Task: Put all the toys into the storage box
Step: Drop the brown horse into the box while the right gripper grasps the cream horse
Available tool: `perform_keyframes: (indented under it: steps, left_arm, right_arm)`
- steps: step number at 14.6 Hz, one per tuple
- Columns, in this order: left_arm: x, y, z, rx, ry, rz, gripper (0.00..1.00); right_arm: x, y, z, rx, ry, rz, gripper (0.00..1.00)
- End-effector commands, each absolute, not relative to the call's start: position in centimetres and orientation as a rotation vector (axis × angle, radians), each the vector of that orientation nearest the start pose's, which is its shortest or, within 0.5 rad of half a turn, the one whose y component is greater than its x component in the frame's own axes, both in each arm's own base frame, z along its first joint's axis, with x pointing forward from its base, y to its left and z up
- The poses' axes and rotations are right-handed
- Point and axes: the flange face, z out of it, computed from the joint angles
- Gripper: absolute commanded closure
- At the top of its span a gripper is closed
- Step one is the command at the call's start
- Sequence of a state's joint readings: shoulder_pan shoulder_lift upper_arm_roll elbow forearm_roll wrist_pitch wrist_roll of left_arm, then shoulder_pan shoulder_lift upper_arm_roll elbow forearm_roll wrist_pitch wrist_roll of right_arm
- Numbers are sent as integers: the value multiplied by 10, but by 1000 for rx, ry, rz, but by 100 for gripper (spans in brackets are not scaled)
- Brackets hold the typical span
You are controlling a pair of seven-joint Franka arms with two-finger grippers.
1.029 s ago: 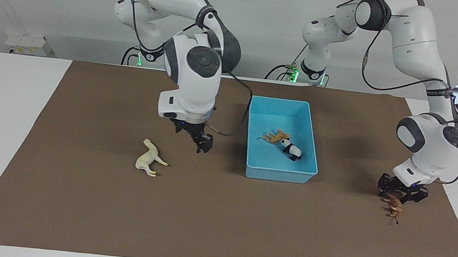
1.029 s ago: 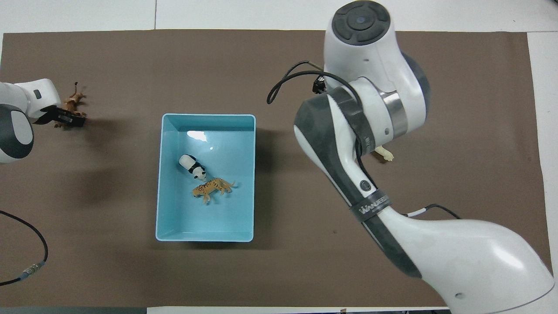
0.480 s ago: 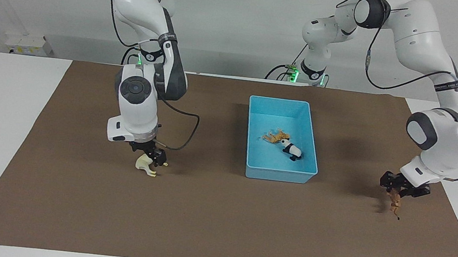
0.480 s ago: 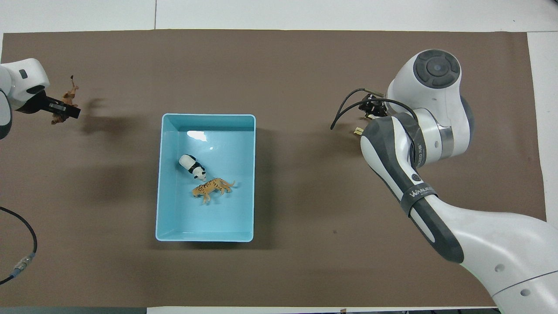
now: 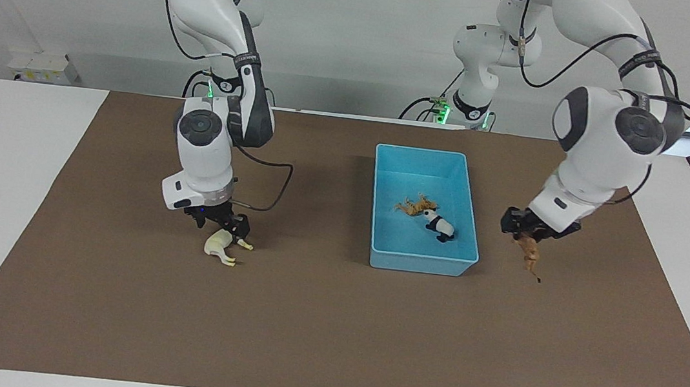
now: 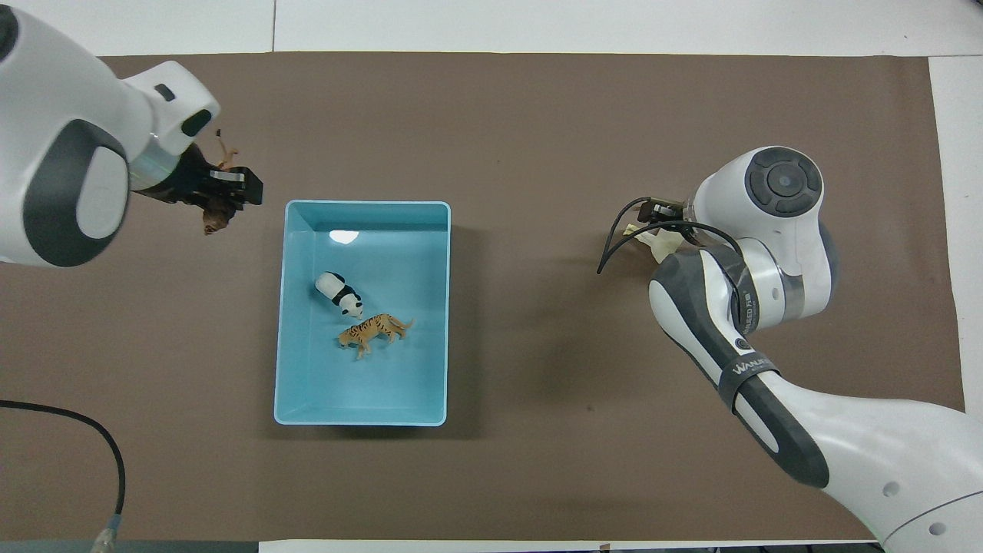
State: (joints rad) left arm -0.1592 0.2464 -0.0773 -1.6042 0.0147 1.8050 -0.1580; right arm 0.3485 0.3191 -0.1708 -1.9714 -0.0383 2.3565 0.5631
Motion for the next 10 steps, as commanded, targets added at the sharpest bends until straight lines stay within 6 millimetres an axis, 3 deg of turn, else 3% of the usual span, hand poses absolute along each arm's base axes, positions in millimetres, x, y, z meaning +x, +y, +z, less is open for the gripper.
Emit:
perform_keyframes:
  steps: [1, 2, 3, 4, 5, 7, 10]
  left_arm:
    - [585, -185, 466, -3109, 63, 107, 99]
    - [583, -188, 461, -3110, 74, 98, 97]
    - [578, -188, 456, -3109, 79, 98, 76]
    - [570, -198, 449, -3108, 115, 95, 2]
    - [559, -214, 446, -3105, 137, 91, 0]
    - [553, -223, 446, -3103, 38, 97, 0]
    - [555, -220, 451, -3098, 42, 107, 0]
  right_arm:
    - [605, 97, 322, -3107, 599, -238, 0]
    - [606, 99, 319, -3091, 649, -242, 0]
    - [605, 104, 314, -3087, 667, -235, 0]
    - [606, 105, 308, -3083, 667, -247, 0]
    - [606, 105, 305, -3083, 667, -242, 0]
    - [602, 106, 302, -3094, 643, -228, 0]
    - [599, 107, 291, -3110, 605, -208, 0]
